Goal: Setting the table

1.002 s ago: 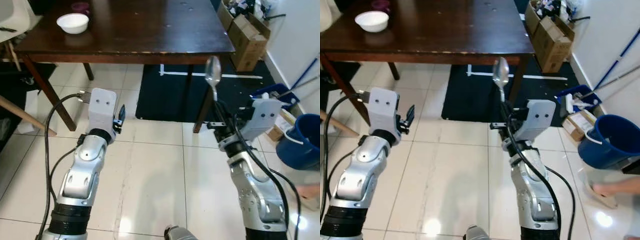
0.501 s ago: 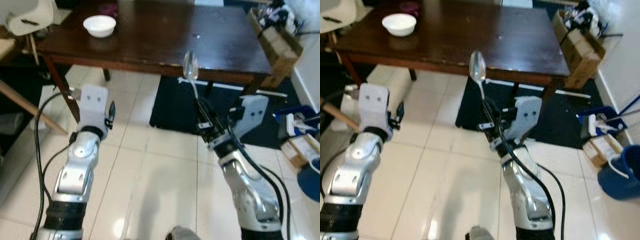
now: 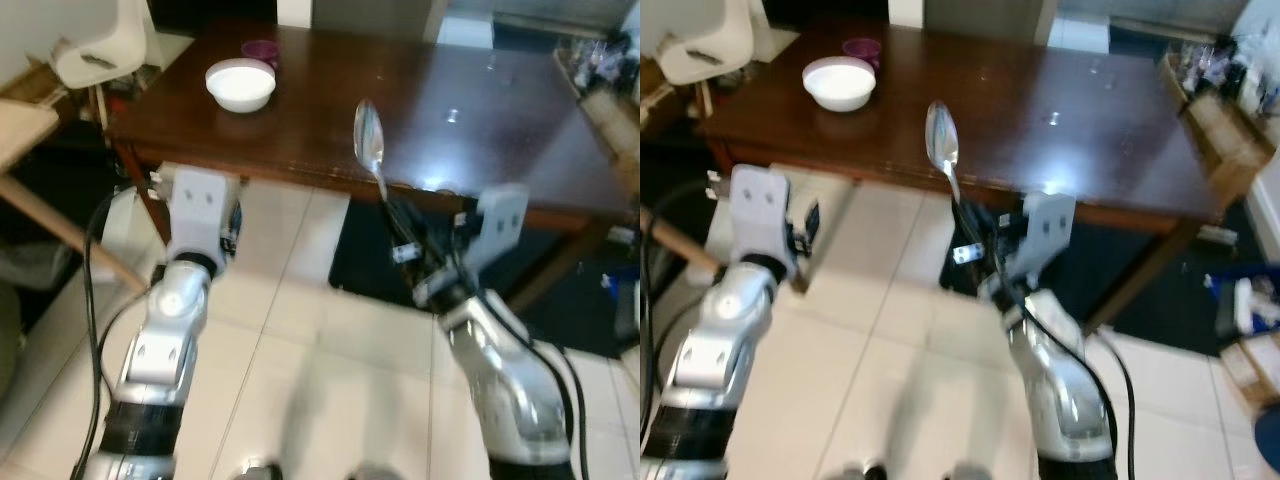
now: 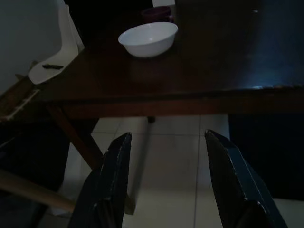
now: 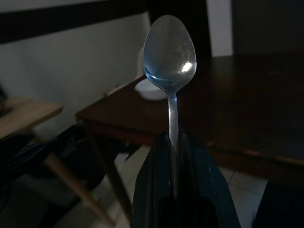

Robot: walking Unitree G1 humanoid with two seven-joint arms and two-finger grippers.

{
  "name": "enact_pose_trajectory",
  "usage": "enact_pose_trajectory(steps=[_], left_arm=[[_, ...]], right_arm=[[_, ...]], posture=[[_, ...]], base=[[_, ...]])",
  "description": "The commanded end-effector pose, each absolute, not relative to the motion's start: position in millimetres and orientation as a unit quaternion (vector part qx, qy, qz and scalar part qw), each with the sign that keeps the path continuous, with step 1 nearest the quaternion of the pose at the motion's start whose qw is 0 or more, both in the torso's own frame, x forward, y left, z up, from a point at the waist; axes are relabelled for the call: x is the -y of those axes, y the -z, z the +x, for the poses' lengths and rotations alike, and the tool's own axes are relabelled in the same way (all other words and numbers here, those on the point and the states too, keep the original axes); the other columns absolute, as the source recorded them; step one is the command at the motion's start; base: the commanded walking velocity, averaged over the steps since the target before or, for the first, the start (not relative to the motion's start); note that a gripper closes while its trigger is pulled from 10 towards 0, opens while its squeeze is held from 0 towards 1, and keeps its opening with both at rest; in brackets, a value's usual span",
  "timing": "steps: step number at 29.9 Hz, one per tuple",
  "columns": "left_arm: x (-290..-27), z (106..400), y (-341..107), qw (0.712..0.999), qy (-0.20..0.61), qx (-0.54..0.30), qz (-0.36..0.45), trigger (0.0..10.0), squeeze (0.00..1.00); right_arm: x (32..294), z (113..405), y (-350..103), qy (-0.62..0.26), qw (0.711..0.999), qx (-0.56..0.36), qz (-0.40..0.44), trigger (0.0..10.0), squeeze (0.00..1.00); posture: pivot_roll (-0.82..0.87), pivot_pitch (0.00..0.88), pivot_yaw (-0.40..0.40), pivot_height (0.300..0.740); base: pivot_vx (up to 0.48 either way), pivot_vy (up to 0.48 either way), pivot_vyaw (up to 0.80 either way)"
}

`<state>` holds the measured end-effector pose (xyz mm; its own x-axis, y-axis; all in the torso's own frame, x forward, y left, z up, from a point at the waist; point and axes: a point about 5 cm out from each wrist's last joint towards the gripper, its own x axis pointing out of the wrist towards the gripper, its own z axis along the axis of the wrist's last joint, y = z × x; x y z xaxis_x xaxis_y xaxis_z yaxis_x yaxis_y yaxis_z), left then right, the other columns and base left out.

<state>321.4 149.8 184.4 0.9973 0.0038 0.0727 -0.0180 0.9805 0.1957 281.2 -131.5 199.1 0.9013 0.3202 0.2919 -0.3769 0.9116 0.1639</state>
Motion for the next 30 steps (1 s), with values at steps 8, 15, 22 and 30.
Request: enact_pose_trajectory(steps=[8,15,22,30], left_arm=[[-144,326,-186,0.994,0.005,0.041,0.097,10.0,0.13],[-144,328,-190,0.994,0.008,0.050,0.099,10.0,0.13],[-145,330,-194,0.993,0.006,0.058,0.101,10.0,0.13],[-147,331,-198,0.993,0.005,0.066,0.101,10.0,0.13]], right_arm=[[144,285,-200,-0.136,0.975,0.138,0.107,10.0,0.00],[146,287,-200,-0.124,0.976,0.142,0.106,10.0,0.00],[149,289,-200,-0.113,0.978,0.142,0.102,10.0,0.00],[149,290,-199,-0.109,0.979,0.142,0.100,10.0,0.00]], posture=[[-0.16,0.040,0.081,0.740],[-0.15,0.037,0.083,0.740],[-0.15,0.036,0.083,0.740],[-0.15,0.035,0.084,0.740]], base=[[0.480,0.000,0.00],[0.480,0.000,0.00],[0.480,0.000,0.00],[0.480,0.000,0.00]])
